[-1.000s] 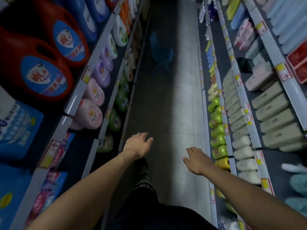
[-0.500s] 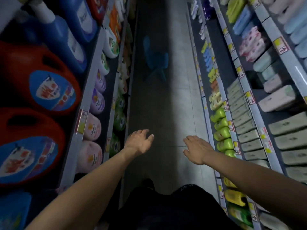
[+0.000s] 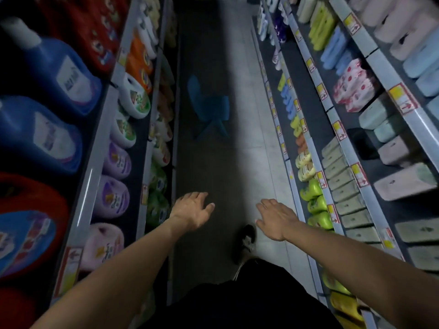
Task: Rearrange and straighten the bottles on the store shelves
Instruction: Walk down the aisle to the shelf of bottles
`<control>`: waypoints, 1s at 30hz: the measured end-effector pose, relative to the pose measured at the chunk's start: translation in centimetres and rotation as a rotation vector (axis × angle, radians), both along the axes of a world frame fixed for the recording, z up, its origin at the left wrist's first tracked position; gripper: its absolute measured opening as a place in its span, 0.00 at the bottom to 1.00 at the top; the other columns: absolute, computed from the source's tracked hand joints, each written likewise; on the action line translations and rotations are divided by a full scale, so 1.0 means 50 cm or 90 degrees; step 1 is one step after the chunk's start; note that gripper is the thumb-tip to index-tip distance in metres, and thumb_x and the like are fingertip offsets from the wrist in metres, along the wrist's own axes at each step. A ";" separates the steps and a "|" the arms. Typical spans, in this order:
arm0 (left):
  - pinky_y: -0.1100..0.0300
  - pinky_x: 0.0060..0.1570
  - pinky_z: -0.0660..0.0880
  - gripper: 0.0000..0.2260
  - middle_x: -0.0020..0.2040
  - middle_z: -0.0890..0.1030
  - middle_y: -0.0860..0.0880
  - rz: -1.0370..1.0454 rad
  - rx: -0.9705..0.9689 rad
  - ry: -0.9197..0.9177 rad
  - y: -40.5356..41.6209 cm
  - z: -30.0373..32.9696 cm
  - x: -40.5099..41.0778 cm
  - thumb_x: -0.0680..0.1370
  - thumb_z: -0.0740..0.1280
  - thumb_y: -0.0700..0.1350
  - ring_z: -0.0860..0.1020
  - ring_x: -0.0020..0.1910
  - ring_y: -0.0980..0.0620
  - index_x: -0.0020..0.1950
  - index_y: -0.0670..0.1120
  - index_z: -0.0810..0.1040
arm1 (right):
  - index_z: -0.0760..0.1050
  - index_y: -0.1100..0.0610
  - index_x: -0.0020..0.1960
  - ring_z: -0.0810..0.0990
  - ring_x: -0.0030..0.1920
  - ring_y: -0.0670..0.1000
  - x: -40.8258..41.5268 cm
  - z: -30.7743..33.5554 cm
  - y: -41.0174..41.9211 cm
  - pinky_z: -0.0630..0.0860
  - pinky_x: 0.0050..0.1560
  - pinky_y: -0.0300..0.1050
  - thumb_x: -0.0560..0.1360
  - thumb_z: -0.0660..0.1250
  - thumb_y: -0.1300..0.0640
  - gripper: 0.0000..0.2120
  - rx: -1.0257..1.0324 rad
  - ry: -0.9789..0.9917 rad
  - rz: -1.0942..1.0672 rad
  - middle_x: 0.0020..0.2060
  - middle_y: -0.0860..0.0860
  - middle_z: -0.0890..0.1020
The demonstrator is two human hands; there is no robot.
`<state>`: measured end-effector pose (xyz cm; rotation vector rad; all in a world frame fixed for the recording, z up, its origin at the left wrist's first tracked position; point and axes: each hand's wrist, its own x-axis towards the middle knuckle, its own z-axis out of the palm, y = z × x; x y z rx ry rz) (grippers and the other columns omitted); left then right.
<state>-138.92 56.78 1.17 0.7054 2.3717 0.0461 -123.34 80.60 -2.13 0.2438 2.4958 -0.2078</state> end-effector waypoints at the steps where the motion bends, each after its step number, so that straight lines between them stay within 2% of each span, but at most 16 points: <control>1: 0.48 0.79 0.60 0.29 0.82 0.65 0.46 -0.003 -0.005 0.008 0.032 0.001 -0.024 0.85 0.52 0.63 0.63 0.81 0.44 0.84 0.51 0.60 | 0.59 0.57 0.81 0.64 0.77 0.57 -0.025 -0.002 0.029 0.63 0.77 0.53 0.85 0.52 0.42 0.30 -0.001 0.003 0.002 0.79 0.56 0.64; 13: 0.48 0.78 0.63 0.30 0.81 0.66 0.48 -0.026 -0.011 0.015 0.364 0.019 -0.269 0.85 0.54 0.64 0.64 0.80 0.45 0.84 0.52 0.59 | 0.61 0.57 0.81 0.67 0.75 0.58 -0.302 0.006 0.359 0.67 0.75 0.54 0.85 0.53 0.42 0.29 -0.017 0.030 -0.053 0.77 0.56 0.67; 22: 0.49 0.77 0.61 0.29 0.81 0.66 0.47 0.002 -0.018 0.007 0.478 0.009 -0.461 0.85 0.54 0.63 0.65 0.80 0.44 0.84 0.52 0.60 | 0.61 0.56 0.80 0.66 0.76 0.58 -0.465 -0.019 0.490 0.68 0.73 0.54 0.85 0.52 0.42 0.28 -0.042 -0.002 -0.112 0.78 0.55 0.66; 30: 0.48 0.78 0.61 0.29 0.82 0.66 0.46 0.006 0.000 -0.015 0.587 -0.036 -0.728 0.85 0.54 0.63 0.64 0.80 0.43 0.84 0.51 0.61 | 0.61 0.56 0.80 0.65 0.77 0.59 -0.707 -0.029 0.586 0.66 0.75 0.55 0.85 0.53 0.41 0.30 -0.038 -0.010 -0.152 0.78 0.56 0.66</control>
